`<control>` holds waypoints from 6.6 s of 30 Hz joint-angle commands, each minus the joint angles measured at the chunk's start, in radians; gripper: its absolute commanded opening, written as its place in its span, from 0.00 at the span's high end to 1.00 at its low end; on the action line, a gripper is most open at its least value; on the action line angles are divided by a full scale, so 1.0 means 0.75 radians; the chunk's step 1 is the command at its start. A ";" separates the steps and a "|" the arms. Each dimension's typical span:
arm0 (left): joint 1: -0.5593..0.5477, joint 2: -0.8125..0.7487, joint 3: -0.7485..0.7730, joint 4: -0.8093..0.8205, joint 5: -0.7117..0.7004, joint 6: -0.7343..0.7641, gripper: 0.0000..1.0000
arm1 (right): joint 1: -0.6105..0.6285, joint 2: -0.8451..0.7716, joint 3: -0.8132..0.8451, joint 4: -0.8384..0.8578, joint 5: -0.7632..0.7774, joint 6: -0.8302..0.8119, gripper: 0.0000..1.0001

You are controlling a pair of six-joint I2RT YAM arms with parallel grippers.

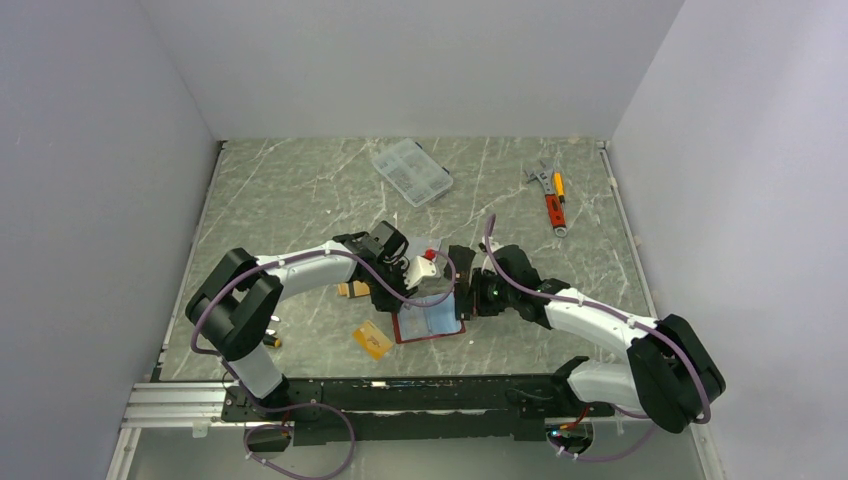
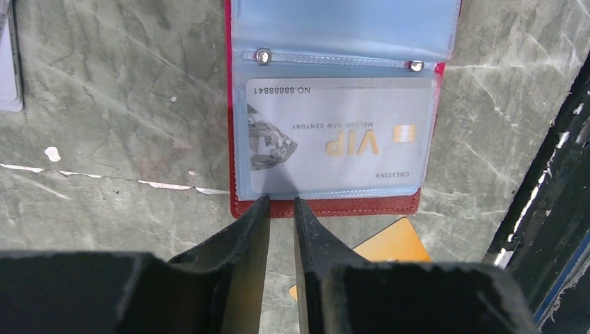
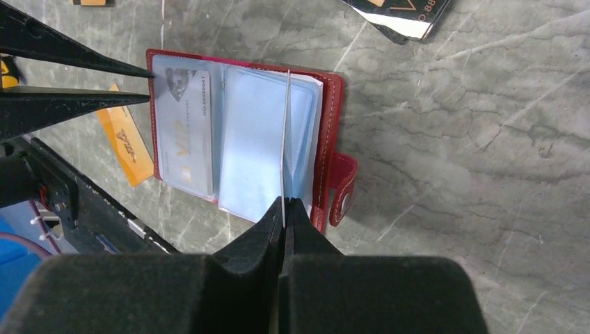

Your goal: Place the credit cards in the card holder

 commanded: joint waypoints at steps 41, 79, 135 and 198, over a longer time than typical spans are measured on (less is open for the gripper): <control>-0.013 -0.064 0.058 -0.058 0.022 0.068 0.79 | 0.034 0.035 -0.061 0.421 -0.266 0.206 1.00; 0.041 -0.096 0.090 -0.111 0.064 0.108 0.81 | 0.154 0.250 0.109 0.421 -0.237 0.177 1.00; 0.009 -0.076 -0.065 -0.087 -0.071 0.406 0.80 | 0.073 0.350 0.047 0.523 -0.494 0.195 1.00; -0.098 -0.008 -0.080 -0.025 -0.137 0.401 0.85 | -0.026 0.575 0.218 0.098 -0.721 0.039 1.00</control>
